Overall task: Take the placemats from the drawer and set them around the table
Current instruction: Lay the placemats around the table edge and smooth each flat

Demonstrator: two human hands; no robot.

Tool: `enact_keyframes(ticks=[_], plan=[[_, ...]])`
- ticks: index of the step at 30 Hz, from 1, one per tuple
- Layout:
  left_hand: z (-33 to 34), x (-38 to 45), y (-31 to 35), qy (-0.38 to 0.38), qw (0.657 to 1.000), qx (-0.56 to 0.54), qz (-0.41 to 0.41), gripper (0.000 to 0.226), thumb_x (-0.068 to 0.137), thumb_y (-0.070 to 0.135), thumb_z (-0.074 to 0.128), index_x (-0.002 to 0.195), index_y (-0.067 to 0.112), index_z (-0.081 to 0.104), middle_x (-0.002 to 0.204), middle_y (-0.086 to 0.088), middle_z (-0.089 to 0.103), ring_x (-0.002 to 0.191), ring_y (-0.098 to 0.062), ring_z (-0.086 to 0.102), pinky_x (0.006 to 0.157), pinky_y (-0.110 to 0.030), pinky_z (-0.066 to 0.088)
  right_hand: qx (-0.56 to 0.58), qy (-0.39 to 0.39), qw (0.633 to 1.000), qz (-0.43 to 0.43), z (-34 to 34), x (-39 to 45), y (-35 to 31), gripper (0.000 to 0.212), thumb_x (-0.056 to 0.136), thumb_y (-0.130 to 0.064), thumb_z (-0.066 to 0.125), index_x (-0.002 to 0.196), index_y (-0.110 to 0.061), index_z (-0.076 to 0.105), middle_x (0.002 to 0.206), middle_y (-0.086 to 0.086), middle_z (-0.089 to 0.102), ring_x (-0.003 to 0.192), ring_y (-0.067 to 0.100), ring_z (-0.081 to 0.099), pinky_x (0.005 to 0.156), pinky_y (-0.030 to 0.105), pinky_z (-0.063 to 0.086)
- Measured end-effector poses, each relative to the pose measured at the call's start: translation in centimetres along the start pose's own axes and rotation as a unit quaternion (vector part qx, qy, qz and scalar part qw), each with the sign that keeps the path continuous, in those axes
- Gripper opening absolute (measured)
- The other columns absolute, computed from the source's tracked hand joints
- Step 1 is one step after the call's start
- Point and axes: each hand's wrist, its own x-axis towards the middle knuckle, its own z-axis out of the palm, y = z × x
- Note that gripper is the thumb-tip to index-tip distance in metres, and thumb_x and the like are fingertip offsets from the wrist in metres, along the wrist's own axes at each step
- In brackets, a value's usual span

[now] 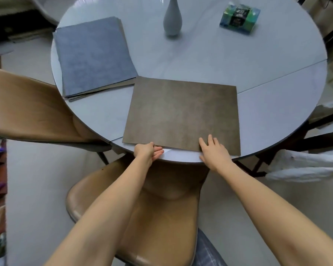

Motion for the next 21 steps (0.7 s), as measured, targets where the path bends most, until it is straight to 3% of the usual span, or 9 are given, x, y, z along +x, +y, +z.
enact_keyframes(ticks=[6, 10, 14, 21], plan=[[-0.5, 0.9, -0.2, 0.023, 0.997, 0.076, 0.015, 0.023, 0.100, 0.009, 0.044, 0.113, -0.004, 0.059, 0.103, -0.018, 0.072, 0.085, -0.022, 0.071, 0.070, -0.027, 0.059, -0.033, 0.034, 0.999, 0.009, 0.8, 0.6, -0.9, 0.056, 0.099, -0.019, 0.046, 0.146, -0.008, 0.019, 0.148, 0.029, 0.026, 0.133, 0.041, 0.034, 0.100, 0.042, 0.043], [-1.4, 1.4, -0.6, 0.022, 0.998, 0.063, 0.018, 0.025, 0.100, 0.006, 0.043, 0.116, -0.007, 0.055, 0.103, -0.019, 0.071, 0.091, -0.025, 0.071, 0.076, -0.031, 0.058, -0.029, 0.041, 0.999, 0.011, 1.2, 0.3, -2.0, 0.057, 0.097, -0.018, 0.050, 0.145, -0.009, 0.021, 0.148, 0.028, 0.027, 0.135, 0.040, 0.032, 0.096, 0.042, 0.046], [-2.0, 1.7, -0.6, 0.005, 0.998, 0.062, 0.017, 0.025, 0.100, 0.004, 0.040, 0.116, -0.009, 0.054, 0.103, -0.022, 0.070, 0.088, -0.026, 0.070, 0.073, -0.032, 0.057, -0.010, 0.042, 0.999, 0.026, 1.1, 0.1, -2.6, 0.053, 0.098, -0.017, 0.048, 0.145, -0.010, 0.023, 0.149, 0.027, 0.026, 0.137, 0.040, 0.031, 0.095, 0.042, 0.048], [-2.4, 2.3, -0.7, 0.031, 0.991, 0.126, 0.036, 0.024, 0.099, 0.013, 0.046, 0.079, 0.008, 0.058, 0.076, -0.005, 0.071, 0.064, -0.013, 0.066, 0.070, -0.028, 0.055, 0.036, 0.042, 0.997, 0.052, 0.3, -0.1, -3.3, 0.045, 0.099, -0.027, 0.045, 0.139, -0.011, 0.032, 0.147, 0.025, 0.032, 0.133, 0.038, 0.036, 0.094, 0.042, 0.047]])
